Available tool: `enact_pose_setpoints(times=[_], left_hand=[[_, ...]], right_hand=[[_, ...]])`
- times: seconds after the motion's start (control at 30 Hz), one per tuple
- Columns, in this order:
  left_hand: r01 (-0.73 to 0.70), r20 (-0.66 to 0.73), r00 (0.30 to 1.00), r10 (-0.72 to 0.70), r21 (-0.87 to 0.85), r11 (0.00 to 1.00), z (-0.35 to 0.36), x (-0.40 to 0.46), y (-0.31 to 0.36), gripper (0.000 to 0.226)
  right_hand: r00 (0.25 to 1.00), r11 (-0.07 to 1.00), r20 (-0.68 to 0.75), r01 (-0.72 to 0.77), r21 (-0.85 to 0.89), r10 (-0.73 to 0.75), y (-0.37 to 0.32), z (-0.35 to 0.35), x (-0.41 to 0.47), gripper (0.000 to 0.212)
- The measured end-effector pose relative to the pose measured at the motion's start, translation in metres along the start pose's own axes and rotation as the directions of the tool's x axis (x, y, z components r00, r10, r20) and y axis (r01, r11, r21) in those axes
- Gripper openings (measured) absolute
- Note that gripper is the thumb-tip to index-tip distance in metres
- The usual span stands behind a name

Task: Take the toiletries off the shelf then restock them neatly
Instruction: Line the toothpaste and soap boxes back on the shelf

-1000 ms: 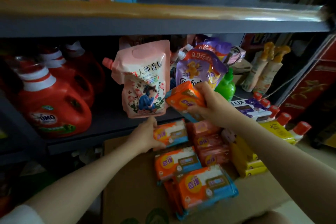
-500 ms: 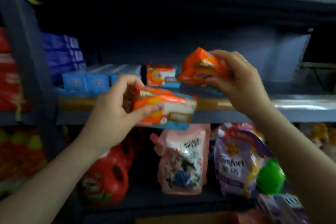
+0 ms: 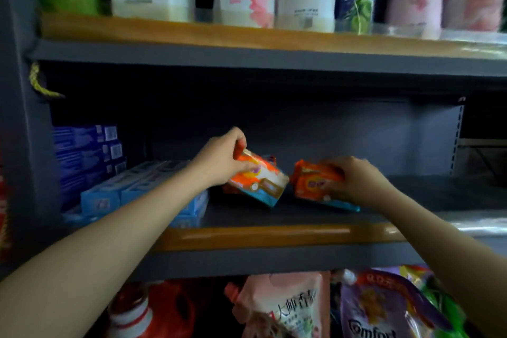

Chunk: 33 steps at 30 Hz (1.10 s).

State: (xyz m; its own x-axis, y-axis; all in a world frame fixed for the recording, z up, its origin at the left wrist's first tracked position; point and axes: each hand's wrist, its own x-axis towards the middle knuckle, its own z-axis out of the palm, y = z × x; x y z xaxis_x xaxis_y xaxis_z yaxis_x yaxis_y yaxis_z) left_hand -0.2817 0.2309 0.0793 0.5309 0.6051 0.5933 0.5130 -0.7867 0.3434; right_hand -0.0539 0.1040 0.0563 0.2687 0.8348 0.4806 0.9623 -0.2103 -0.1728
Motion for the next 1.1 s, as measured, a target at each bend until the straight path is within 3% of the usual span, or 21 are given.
enact_pose_setpoints(times=[0.17,0.3,0.37,0.47,0.57,0.7,0.83,0.97,1.1], left_hand=[[0.051,0.157,0.982,-0.107,0.323,0.945,0.006,0.025,-0.002,0.040],[-0.023,0.240,0.958,-0.157,0.610,0.792,0.000,0.038,-0.004,0.053],[-0.026,0.286,0.940,-0.188,0.607,0.794,0.001,0.041,-0.008,0.054],[-0.037,0.336,0.923,-0.185,0.558,0.829,0.005,0.040,-0.018,0.035],[-0.045,0.334,0.932,-0.142,0.494,0.868,0.004,0.038,-0.026,0.022],[-0.080,0.350,0.933,-0.086,0.434,0.898,0.000,0.038,-0.036,0.024],[-0.135,0.277,0.961,-0.005,0.486,0.864,-0.001,0.035,-0.019,0.021],[-0.207,0.350,0.937,0.008,0.538,0.817,0.002,0.036,-0.014,0.049],[-0.326,0.435,0.899,0.045,0.598,0.732,0.001,0.031,-0.014,0.053]], right_hand=[[0.988,0.994,0.114,0.107,-0.024,-0.104,-0.004,0.005,0.006,0.046],[0.959,0.974,0.174,0.220,0.053,-0.226,-0.027,0.012,0.021,0.048],[0.948,0.966,0.185,0.250,0.073,-0.259,-0.042,0.018,0.031,0.051],[0.942,0.959,0.181,0.273,0.071,-0.281,-0.064,0.028,0.042,0.052],[0.950,0.957,0.145,0.286,-0.050,-0.277,-0.075,0.033,0.046,0.057],[0.991,0.986,0.095,0.104,-0.131,-0.092,-0.059,0.025,0.040,0.078],[0.984,0.985,0.177,-0.046,0.169,0.015,-0.049,0.024,0.032,0.046],[0.992,0.987,0.125,-0.004,0.163,-0.016,-0.059,0.032,0.034,0.036],[0.982,0.986,0.138,0.116,0.120,-0.133,-0.072,0.041,0.039,0.035]])
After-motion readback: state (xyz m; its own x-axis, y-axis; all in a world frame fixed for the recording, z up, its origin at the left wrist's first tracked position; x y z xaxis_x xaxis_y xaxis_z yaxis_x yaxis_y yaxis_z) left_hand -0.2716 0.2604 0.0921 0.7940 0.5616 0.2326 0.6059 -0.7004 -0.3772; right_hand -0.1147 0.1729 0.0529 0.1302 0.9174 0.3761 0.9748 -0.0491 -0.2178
